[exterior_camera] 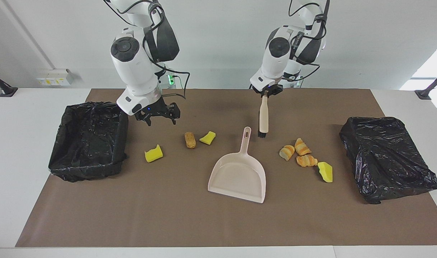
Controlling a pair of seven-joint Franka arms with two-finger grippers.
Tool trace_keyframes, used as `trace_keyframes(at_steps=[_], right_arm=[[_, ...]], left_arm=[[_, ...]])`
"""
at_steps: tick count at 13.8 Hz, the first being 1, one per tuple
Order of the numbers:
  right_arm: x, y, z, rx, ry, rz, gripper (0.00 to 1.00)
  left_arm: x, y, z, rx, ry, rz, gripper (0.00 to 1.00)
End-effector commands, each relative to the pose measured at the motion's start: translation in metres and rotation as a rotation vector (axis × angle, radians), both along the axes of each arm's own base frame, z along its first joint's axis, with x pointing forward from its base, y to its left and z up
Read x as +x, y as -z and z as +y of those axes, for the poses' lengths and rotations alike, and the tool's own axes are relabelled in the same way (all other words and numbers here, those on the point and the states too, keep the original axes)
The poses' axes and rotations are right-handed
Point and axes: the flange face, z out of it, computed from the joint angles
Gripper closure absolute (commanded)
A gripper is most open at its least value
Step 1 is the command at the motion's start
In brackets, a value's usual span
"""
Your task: Sweep and dump trash in bin
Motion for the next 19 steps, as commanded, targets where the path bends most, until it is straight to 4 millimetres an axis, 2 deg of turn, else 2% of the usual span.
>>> trace_keyframes(at_steps=[1, 3, 4, 6, 7, 9, 10, 11, 13, 15, 16, 18, 19], right_arm=[[-0.006, 0.013, 0.053, 0.018, 0.071, -0.034, 0.00], [-0.012, 0.022, 0.091, 0.022, 0.103, -0.063, 0.00], [-0.012, 0.033, 0.109, 0.029, 0.141, -0.070, 0.00], [-0.017, 0.052, 0.154, 0.046, 0.231, -0.111, 0.00], [-0.021, 0.061, 0.176, 0.042, 0.272, -0.131, 0.00], [-0.028, 0.081, 0.211, 0.034, 0.370, -0.177, 0.00], [-0.042, 0.100, 0.240, 0.014, 0.388, -0.187, 0.00], [-0.048, 0.112, 0.267, 0.001, 0.424, -0.216, 0.00], [-0.054, 0.130, 0.297, -0.025, 0.453, -0.261, 0.00], [-0.067, 0.143, 0.313, -0.044, 0.404, -0.282, 0.00], [-0.073, 0.150, 0.321, -0.059, 0.374, -0.295, 0.00], [-0.071, 0.154, 0.318, -0.079, 0.347, -0.324, 0.04], [-0.070, 0.153, 0.318, -0.085, 0.335, -0.336, 0.09]], left_arm=[[0.033, -0.016, 0.055, 0.048, 0.006, -0.043, 1.00], [0.063, -0.016, 0.111, 0.063, 0.082, -0.057, 1.00], [0.085, -0.018, 0.136, 0.085, 0.136, -0.069, 1.00], [0.133, -0.029, 0.183, 0.076, 0.128, -0.130, 1.00], [0.153, -0.027, 0.195, 0.082, 0.116, -0.143, 1.00], [0.196, -0.009, 0.203, 0.175, 0.180, -0.162, 1.00], [0.216, -0.004, 0.210, 0.196, 0.186, -0.166, 1.00], [0.233, -0.005, 0.231, 0.201, 0.166, -0.175, 1.00], [0.247, 0.003, 0.239, 0.234, 0.194, -0.177, 1.00], [0.248, 0.016, 0.231, 0.243, 0.225, -0.182, 1.00], [0.246, 0.030, 0.230, 0.239, 0.230, -0.162, 1.00], [0.238, 0.034, 0.219, 0.236, 0.244, -0.136, 1.00], [0.226, 0.042, 0.218, 0.237, 0.248, -0.116, 1.00]])
